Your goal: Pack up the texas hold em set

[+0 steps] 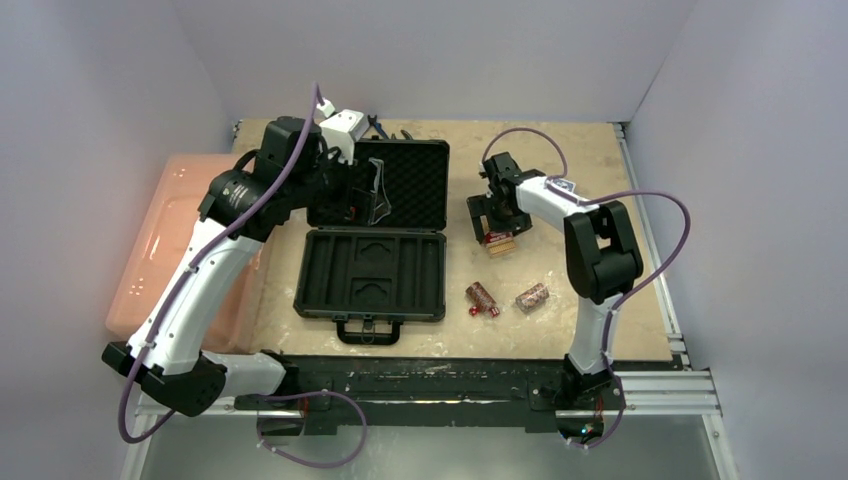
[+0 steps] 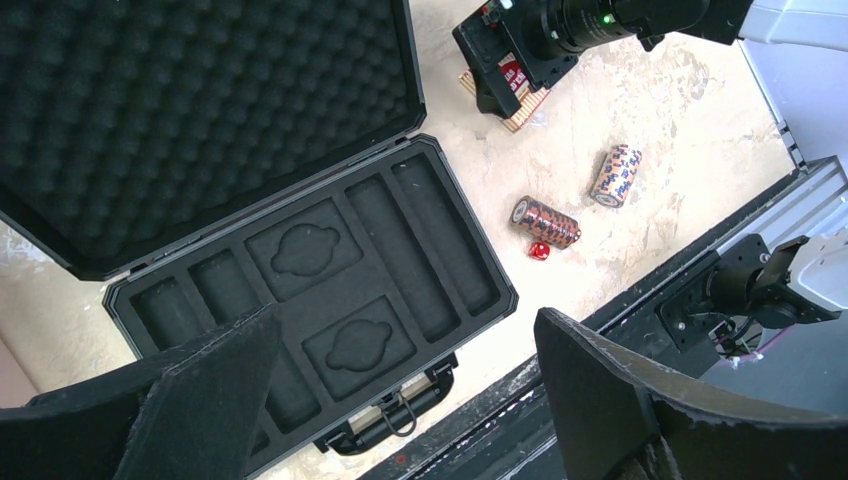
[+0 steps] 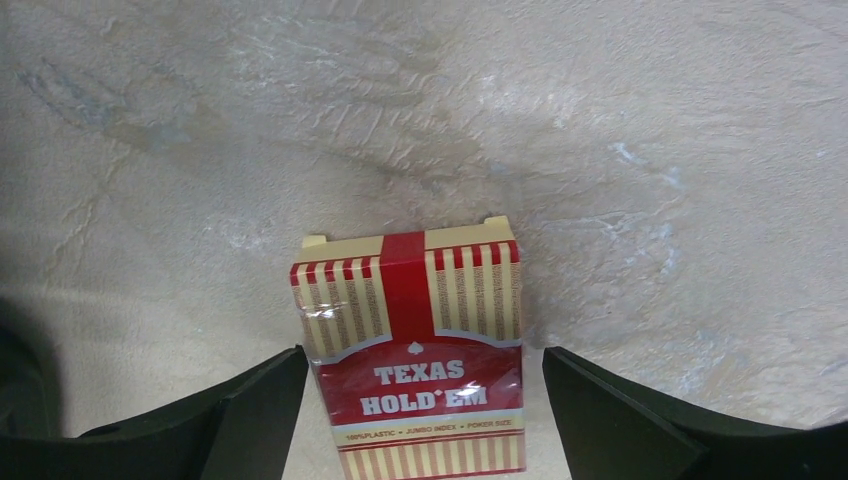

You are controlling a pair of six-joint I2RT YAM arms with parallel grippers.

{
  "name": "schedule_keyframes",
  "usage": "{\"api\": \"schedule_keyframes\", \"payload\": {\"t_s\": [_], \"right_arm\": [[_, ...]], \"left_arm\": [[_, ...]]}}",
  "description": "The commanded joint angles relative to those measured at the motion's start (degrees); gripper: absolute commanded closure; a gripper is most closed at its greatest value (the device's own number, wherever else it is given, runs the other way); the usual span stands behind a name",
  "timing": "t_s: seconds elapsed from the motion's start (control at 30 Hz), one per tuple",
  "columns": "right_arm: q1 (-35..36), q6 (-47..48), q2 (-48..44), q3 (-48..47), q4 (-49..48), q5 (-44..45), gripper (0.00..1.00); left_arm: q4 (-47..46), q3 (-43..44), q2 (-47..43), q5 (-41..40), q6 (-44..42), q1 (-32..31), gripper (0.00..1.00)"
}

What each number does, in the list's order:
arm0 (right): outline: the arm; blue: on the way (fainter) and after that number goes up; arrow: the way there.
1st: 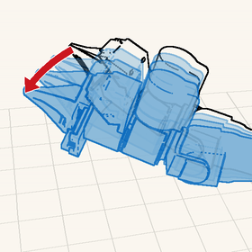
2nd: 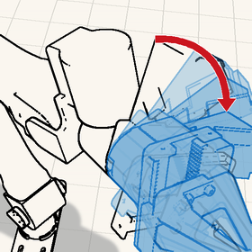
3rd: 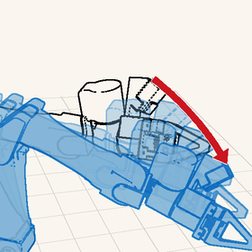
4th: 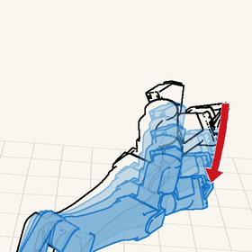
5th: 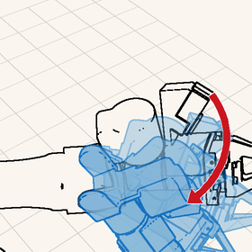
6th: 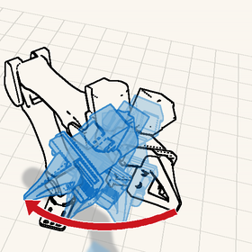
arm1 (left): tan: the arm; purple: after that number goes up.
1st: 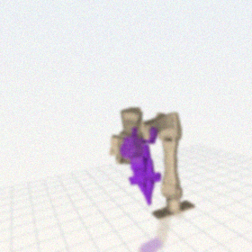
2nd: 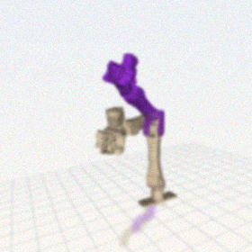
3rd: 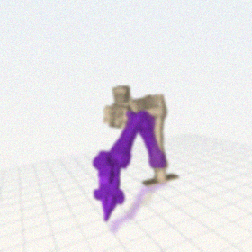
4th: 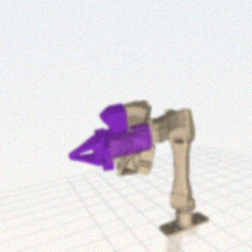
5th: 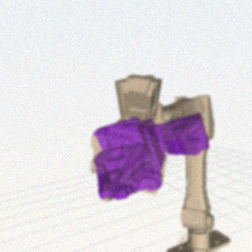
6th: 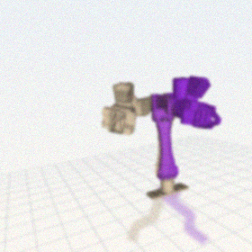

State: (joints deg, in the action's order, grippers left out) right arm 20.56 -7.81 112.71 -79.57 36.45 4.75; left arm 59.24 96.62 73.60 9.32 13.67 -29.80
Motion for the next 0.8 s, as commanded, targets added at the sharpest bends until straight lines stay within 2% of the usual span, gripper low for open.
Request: {"api": "schedule_keyframes", "payload": {"t_s": [0.0, 0.3, 0.77], "right_arm": [[-1.65, 2.01, -2.77, -0.14, -1.54, -1.09, 0.08], [-2.10, 3.00, -2.97, 0.80, -1.91, -2.27, 0.15], [-1.93, 2.57, -2.84, 1.79, -1.69, -2.29, 0.14]], "left_arm": [[-0.62, -0.20, -1.44, -0.43, -1.63, -0.25, 0.03], [-0.53, -0.51, -2.29, -0.95, -2.13, -0.21, 0.03], [-1.71, -1.48, -3.24, -1.10, -2.16, -0.21, 0.02]]}}
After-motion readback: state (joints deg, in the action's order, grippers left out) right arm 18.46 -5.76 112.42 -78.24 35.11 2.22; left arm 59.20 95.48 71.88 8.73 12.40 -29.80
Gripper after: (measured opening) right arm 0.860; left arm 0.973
